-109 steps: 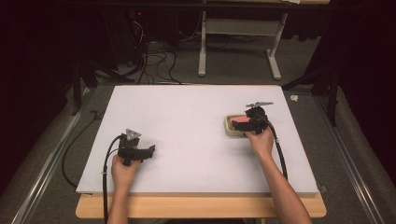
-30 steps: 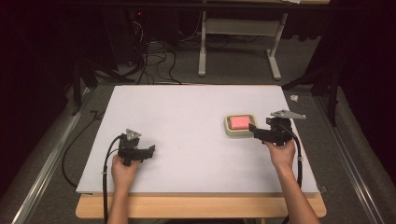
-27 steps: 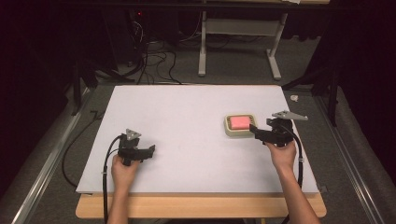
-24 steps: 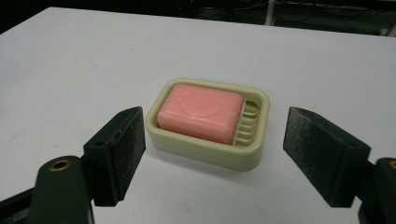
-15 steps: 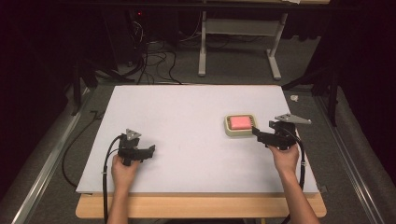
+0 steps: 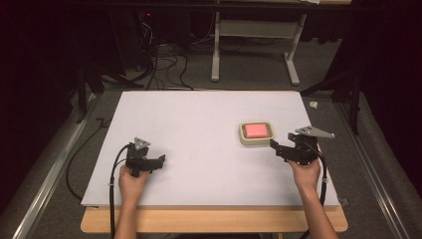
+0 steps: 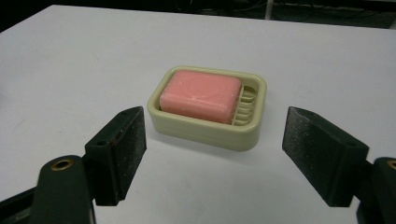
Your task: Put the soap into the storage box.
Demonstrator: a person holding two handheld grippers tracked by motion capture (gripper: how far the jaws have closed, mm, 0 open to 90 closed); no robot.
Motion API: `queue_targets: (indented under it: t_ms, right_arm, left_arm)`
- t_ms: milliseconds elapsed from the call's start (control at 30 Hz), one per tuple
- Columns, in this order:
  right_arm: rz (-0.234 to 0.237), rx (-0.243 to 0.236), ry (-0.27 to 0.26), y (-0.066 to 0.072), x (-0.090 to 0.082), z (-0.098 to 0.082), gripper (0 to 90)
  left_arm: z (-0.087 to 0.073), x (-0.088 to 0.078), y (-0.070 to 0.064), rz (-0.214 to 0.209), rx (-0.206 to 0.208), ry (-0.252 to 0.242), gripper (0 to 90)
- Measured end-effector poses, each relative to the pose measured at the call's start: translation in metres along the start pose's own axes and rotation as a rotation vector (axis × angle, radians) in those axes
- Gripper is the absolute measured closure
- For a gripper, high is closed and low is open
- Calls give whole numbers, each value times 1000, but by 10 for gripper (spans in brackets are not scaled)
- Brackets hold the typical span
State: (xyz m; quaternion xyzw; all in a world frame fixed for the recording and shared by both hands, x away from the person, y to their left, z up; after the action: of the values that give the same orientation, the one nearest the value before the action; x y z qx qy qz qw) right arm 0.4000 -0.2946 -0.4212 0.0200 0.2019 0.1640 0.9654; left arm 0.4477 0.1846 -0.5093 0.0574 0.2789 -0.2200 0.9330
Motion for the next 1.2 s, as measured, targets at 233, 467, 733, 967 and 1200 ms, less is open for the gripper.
queue_targets:
  t_ms: [233, 467, 733, 967, 1200]
  right_arm:
    - [-6, 14, 3, -2, -2, -5, 222]
    - [-5, 16, 13, -1, 0, -10, 222]
    - [-5, 20, 21, 0, 0, -17, 222]
    - [-4, 29, 27, 1, 2, -25, 222]
    - [-2, 37, 45, 3, 4, -35, 223]
  left_arm:
    - [0, 0, 0, 0, 0, 0, 154]
    - [0, 0, 0, 0, 0, 0, 154]
    - [0, 0, 0, 0, 0, 0, 154]
    - [0, 0, 0, 2, -4, -1, 153]
    - [0, 0, 0, 3, -3, -1, 153]
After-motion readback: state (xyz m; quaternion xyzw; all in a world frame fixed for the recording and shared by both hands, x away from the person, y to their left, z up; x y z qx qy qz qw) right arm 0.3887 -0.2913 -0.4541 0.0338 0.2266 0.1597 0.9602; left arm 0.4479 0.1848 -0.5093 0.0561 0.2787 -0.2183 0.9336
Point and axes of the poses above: each handheld gripper's, and its own axes: x roughly forward along the jaws, z roughly out of its top, y roughly to its left, the point moved 3 cm from there along x, roughly forward along the jaws, and after that the axes turned 10 degrees about -y, right-handed, at the moved point
